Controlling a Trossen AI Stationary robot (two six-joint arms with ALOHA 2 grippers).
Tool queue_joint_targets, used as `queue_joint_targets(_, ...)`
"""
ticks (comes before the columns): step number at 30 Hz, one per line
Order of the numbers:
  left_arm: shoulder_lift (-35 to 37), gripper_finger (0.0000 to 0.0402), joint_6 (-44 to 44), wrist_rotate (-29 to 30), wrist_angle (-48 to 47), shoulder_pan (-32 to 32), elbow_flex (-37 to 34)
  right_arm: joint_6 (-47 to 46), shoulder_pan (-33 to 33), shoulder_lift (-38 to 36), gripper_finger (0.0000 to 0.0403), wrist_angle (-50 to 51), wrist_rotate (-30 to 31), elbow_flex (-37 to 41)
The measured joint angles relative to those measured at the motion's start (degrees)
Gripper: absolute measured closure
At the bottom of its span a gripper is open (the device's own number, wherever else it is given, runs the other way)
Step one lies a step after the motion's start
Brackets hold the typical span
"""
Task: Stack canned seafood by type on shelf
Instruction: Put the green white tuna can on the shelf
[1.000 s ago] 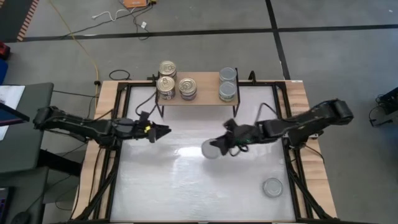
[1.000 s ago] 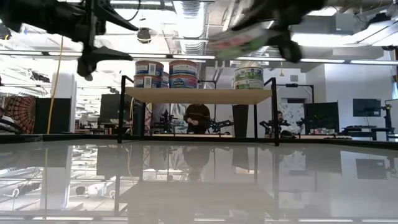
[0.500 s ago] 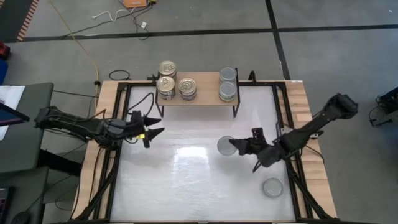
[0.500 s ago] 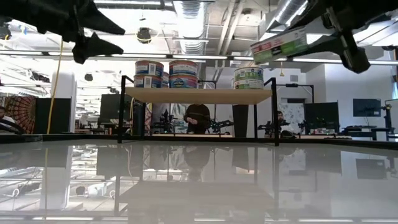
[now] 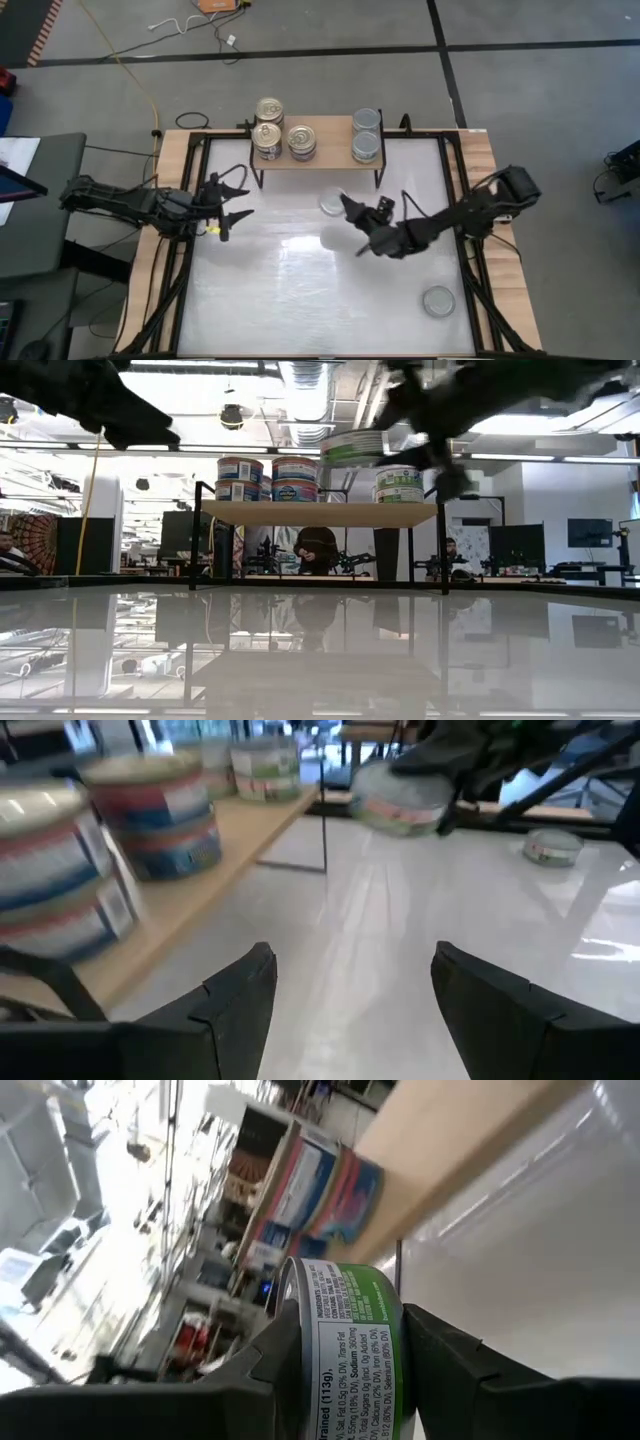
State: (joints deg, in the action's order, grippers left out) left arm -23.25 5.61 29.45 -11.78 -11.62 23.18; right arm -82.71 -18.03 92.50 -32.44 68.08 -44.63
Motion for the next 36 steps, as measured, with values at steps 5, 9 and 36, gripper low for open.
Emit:
queue_joint_targets(5, 6.1, 0.0146, -6.9, -0.1, 0.0, 0.0, 0.0, 4.2, 5.1, 6.0, 0.024, -0.2, 2.7, -7.4)
queue_joint_targets(9, 10.7, 0.0146, -7.1, -0.2, -0.3, 0.0, 0.0, 4.8, 8.1, 8.4, 0.024, -0.3, 5.8, -10.9)
queue_joint_targets(36, 16.7, 0.0146, -4.9, -0.8, -4.2, 0.0, 0.0, 4.5, 17.5, 10.0, 0.0193, 3.1, 4.1, -14.4)
